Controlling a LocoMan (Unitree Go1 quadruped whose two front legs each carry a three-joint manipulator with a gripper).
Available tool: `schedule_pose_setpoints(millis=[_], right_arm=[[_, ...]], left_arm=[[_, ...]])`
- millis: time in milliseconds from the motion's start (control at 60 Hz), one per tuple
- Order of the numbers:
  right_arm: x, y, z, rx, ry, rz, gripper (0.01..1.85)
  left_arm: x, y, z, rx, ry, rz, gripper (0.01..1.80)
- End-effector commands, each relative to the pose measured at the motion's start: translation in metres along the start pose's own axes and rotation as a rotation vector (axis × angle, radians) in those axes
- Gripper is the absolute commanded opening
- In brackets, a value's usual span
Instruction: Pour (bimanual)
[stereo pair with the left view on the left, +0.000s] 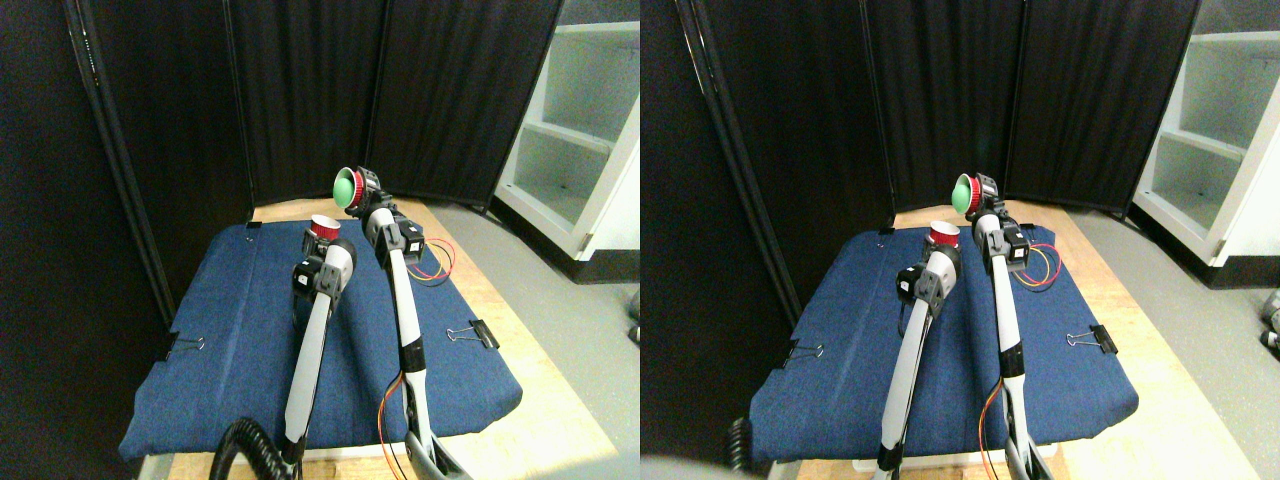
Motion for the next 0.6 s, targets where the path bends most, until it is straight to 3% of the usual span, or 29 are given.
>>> schedule_pose_setpoints(millis=[17, 600], right_arm=[[0.0038, 0.0052, 0.0050, -0.009, -0.029, 0.044, 0.01], [-0.0015, 0.0131, -0.0027, -0.113, 0.016, 0.046, 0.01]], left_arm=[[-0.0015, -0.0060, 0.0011, -0.015, 0.000, -0.034, 0.01], [-0.0055, -0.0076, 0.0017, -0.032, 0.019, -0.041, 0.01]])
